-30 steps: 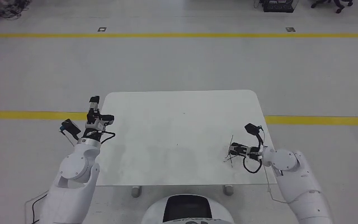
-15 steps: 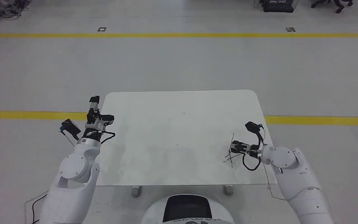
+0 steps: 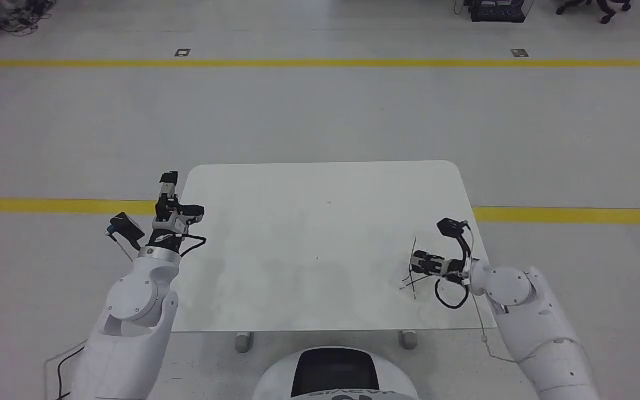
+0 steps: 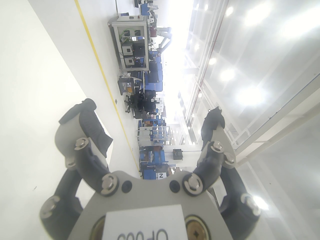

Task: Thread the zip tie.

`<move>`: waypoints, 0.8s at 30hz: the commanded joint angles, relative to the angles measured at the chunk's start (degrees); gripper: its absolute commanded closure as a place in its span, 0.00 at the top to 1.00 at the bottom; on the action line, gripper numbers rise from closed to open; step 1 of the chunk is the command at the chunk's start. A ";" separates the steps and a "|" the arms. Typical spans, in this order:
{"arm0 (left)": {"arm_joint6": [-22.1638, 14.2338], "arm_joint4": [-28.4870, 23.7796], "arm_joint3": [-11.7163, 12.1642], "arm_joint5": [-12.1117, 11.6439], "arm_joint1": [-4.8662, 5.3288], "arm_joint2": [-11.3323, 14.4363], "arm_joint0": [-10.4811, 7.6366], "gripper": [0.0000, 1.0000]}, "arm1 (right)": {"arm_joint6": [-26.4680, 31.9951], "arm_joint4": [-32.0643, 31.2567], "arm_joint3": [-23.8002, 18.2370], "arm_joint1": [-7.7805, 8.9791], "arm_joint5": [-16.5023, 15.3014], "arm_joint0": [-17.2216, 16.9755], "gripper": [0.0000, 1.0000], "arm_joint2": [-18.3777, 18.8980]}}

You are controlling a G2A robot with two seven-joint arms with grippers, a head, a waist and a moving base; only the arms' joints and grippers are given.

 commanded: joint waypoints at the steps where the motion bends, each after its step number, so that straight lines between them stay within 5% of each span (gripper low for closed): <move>1: 0.00 0.00 0.00 0.00 0.00 0.00 0.00 1.00 | -0.36 -0.02 -0.09 0.12 -0.29 -0.11 0.00 -0.16; 24: 0.00 0.00 0.00 0.00 0.00 0.00 0.00 1.00 | -3.04 3.79 -2.24 2.32 -0.29 -1.21 0.00 -2.08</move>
